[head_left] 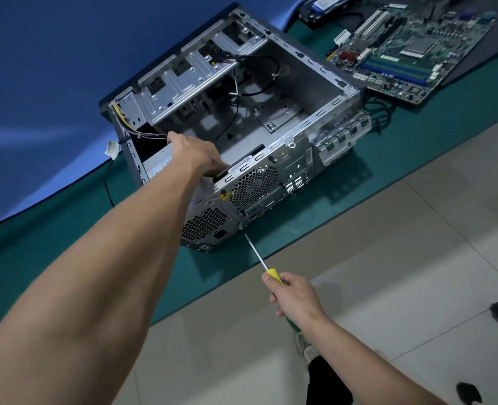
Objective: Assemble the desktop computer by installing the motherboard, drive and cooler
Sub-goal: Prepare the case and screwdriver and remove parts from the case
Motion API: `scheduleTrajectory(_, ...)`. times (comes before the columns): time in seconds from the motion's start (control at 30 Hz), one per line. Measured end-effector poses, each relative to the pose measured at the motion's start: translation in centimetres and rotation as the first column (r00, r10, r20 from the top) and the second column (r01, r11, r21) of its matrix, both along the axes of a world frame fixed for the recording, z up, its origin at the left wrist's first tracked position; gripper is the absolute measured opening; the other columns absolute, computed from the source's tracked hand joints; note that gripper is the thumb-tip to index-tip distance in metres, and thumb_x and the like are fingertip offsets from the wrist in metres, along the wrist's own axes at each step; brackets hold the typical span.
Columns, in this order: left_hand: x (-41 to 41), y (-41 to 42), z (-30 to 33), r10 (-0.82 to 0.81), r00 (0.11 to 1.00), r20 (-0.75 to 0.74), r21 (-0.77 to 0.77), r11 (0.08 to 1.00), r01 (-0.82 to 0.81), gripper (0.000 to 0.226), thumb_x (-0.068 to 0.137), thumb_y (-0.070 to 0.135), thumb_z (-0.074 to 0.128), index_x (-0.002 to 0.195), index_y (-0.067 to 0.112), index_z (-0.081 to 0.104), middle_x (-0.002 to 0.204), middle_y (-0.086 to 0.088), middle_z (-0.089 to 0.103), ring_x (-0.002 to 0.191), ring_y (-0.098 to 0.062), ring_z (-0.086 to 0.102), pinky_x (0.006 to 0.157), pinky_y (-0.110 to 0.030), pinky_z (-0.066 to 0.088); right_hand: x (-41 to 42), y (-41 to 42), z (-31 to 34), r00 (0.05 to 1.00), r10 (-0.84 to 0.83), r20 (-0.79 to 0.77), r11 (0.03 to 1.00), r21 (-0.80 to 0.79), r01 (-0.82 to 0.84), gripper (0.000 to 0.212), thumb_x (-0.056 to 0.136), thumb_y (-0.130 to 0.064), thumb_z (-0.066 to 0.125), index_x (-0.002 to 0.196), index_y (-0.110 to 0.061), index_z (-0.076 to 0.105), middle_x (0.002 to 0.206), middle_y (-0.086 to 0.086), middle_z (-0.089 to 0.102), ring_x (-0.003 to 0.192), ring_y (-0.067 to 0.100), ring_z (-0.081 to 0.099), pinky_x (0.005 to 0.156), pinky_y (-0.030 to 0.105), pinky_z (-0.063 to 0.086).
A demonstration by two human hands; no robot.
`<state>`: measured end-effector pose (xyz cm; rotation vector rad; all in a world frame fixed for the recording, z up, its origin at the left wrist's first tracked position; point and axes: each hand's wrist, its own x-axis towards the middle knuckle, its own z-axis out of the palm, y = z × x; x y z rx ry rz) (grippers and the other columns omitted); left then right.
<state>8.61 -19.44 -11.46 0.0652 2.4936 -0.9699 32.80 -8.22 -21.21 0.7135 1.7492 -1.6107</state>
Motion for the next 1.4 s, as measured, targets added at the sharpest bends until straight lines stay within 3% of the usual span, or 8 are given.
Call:
scheduleTrajectory(0.13,-0.1,-0.4,0.1,-0.051,0.999,-0.018,0.089,0.995,0.052,0.043,0.089,0.048,0.029,0.070,0.018,0.054,0.071,0.000,0.058,0.068,-0.016,0.049,0.083,-0.040,0.031,0.0,0.0,-0.3,0.994,-0.083,0.071,0.989,-0.120,0.091,0.025,0.078,-0.027,0.074,0.083,-0.013,0.054,0.069,0.001,0.057,0.037,0.009,0.048,0.039,0.019,0.036)
scheduleTrajectory(0.4,0.2,-0.5,0.3,-0.062,0.996,-0.060,0.164,0.984,0.071,0.027,0.082,0.037,0.039,0.069,0.017,0.052,0.068,-0.001,0.055,0.062,-0.015,0.046,0.074,-0.036,0.028,0.0,2.0,-1.5,0.973,-0.008,0.231,0.849,-0.512,0.129,0.034,0.090,-0.036,0.062,0.092,-0.004,0.070,0.076,0.007,0.071,0.059,0.017,0.063,0.050,0.026,0.048)
scheduleTrajectory(0.6,0.0,-0.7,0.2,-0.066,0.995,-0.072,0.170,0.982,0.078,0.030,0.083,0.041,0.039,0.069,0.018,0.051,0.068,0.000,0.054,0.061,-0.014,0.044,0.074,-0.035,0.028,0.6,0.6,-1.9,0.964,-0.152,0.220,0.857,-0.457,0.239,0.032,0.066,-0.031,0.080,0.077,-0.009,0.059,0.063,0.003,0.061,0.046,0.016,0.054,0.041,0.025,0.043)
scheduleTrajectory(0.8,0.0,-0.7,-0.1,-0.060,0.996,-0.072,0.165,0.984,0.071,0.031,0.084,0.042,0.038,0.070,0.017,0.051,0.069,0.000,0.055,0.061,-0.014,0.044,0.074,-0.035,0.028,0.6,1.2,-2.4,0.956,-0.077,0.284,0.791,-0.567,0.232,0.039,0.077,-0.041,0.069,0.088,-0.004,0.073,0.077,0.009,0.069,0.055,0.017,0.060,0.046,0.027,0.048)
scheduleTrajectory(0.93,0.1,-0.7,0.0,-0.056,0.996,-0.069,0.164,0.984,0.066,0.030,0.084,0.041,0.038,0.069,0.017,0.050,0.067,0.000,0.053,0.062,-0.015,0.045,0.074,-0.035,0.028,0.6,0.4,-2.3,0.958,-0.126,0.257,0.805,-0.538,0.250,0.043,0.060,-0.036,0.080,0.086,-0.006,0.065,0.069,0.006,0.065,0.049,0.015,0.055,0.043,0.025,0.046)
scheduleTrajectory(1.17,0.0,-0.7,-0.2,-0.061,0.995,-0.077,0.171,0.982,0.073,0.030,0.084,0.043,0.039,0.069,0.018,0.049,0.066,0.000,0.051,0.071,-0.020,0.049,0.074,-0.035,0.028,0.7,0.5,-2.3,0.959,-0.047,0.280,0.759,-0.614,0.216,0.040,0.074,-0.038,0.071,0.098,-0.007,0.067,0.078,0.008,0.068,0.056,0.019,0.061,0.048,0.028,0.049)
scheduleTrajectory(1.27,0.0,-0.7,-0.2,-0.055,0.995,-0.086,0.173,0.982,0.070,0.031,0.084,0.043,0.039,0.069,0.018,0.049,0.067,-0.001,0.051,0.071,-0.021,0.050,0.074,-0.035,0.028,0.9,0.1,-2.6,0.954,-0.150,0.260,0.809,-0.522,0.269,0.049,0.056,-0.031,0.082,0.093,-0.005,0.063,0.068,0.007,0.063,0.050,0.018,0.056,0.045,0.026,0.047)
scheduleTrajectory(1.4,-0.1,-0.6,-0.3,-0.041,0.995,-0.095,0.187,0.981,0.058,0.030,0.083,0.042,0.041,0.066,0.018,0.046,0.064,-0.001,0.048,0.061,-0.016,0.043,0.074,-0.036,0.027,0.9,0.6,-3.2,0.943,-0.148,0.297,0.729,-0.612,0.307,0.037,0.066,-0.035,0.074,0.084,-0.003,0.072,0.071,0.009,0.065,0.052,0.017,0.059,0.046,0.025,0.048)
